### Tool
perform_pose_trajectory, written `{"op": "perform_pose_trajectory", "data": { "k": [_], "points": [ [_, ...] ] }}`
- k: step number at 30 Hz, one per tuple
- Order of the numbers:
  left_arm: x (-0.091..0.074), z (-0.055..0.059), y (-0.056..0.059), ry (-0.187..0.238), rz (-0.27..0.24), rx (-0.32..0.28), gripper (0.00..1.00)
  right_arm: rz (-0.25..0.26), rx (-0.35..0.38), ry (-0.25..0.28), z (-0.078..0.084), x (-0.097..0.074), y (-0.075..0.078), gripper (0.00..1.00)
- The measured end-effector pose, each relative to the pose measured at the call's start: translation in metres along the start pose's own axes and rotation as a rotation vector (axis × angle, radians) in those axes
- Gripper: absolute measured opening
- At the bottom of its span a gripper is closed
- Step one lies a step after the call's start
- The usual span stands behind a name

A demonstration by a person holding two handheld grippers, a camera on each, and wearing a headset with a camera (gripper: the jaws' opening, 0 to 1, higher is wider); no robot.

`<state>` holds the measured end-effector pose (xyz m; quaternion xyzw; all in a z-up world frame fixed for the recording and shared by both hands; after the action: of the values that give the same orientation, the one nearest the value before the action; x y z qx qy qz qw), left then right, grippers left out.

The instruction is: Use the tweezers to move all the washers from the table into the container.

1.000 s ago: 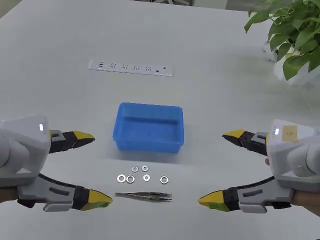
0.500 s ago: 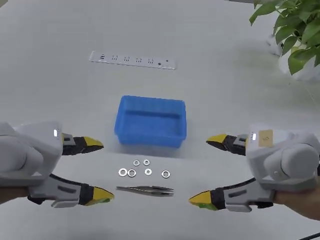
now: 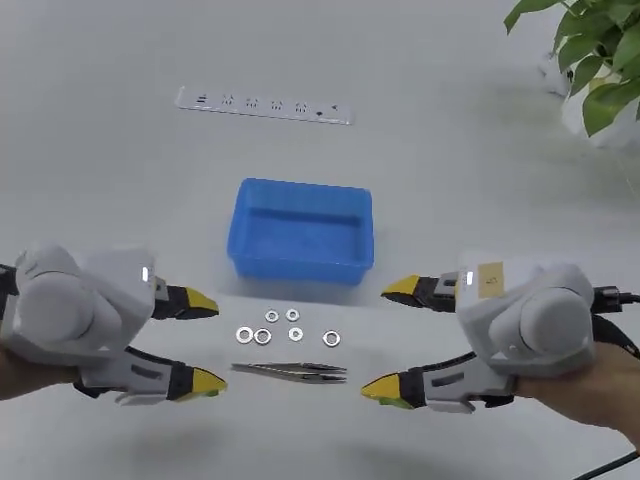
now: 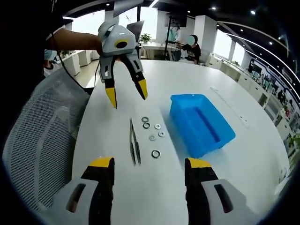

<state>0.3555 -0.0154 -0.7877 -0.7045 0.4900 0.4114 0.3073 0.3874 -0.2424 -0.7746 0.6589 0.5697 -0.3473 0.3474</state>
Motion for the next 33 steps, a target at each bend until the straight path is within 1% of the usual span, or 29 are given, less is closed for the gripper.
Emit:
{"op": "perform_pose_trajectory", "data": {
  "k": [3,5,7,10,13,18,20,22,24,26,33],
  "points": [
    [0.004,0.000,0.000,-0.012,-0.003,0.028,0.41,-0.013,-0.010,-0.004,-0.001,0.005,-0.001,0.58],
    [0.006,0.000,-0.002,-0.019,-0.016,0.049,0.36,-0.021,-0.024,-0.018,-0.001,0.010,-0.002,0.56],
    [0.008,0.000,-0.003,-0.028,-0.012,0.055,0.31,-0.029,-0.039,-0.029,-0.001,0.013,-0.003,0.53],
    [0.012,0.000,-0.003,-0.040,0.000,0.064,0.30,-0.041,-0.054,-0.028,-0.002,0.018,-0.005,0.49],
    [0.016,0.000,-0.003,-0.051,0.014,0.068,0.28,-0.052,-0.082,-0.042,-0.004,0.023,-0.007,0.46],
    [0.023,-0.001,-0.001,-0.076,0.033,0.095,0.25,-0.073,-0.109,-0.047,-0.009,0.031,-0.008,0.41],
    [0.026,0.000,-0.001,-0.084,0.035,0.107,0.23,-0.078,-0.122,-0.051,-0.010,0.035,-0.009,0.38],
    [0.028,0.002,-0.002,-0.089,0.035,0.116,0.21,-0.084,-0.131,-0.055,-0.011,0.037,-0.009,0.36],
    [0.030,0.002,-0.002,-0.096,0.039,0.137,0.19,-0.089,-0.139,-0.060,-0.012,0.041,-0.010,0.34],
    [0.031,0.002,-0.002,-0.096,0.046,0.134,0.18,-0.097,-0.153,-0.065,-0.013,0.044,-0.012,0.32],
    [0.037,0.001,-0.003,-0.111,0.059,0.152,0.14,-0.120,-0.181,-0.080,-0.013,0.053,-0.016,0.27]
  ]
}}
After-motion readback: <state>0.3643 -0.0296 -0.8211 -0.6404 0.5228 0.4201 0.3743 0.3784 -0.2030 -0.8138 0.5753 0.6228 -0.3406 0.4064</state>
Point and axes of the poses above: the centre of the closed fingertips' face, and the gripper's own axes: x roughly forward along the fingers, y roughly to its right, z roughly out of its underside, the point moved 8 cm from there along -x, roughly backward along the fingers, and after that the axes turned 15 degrees about -y, right-handed, at the moved point
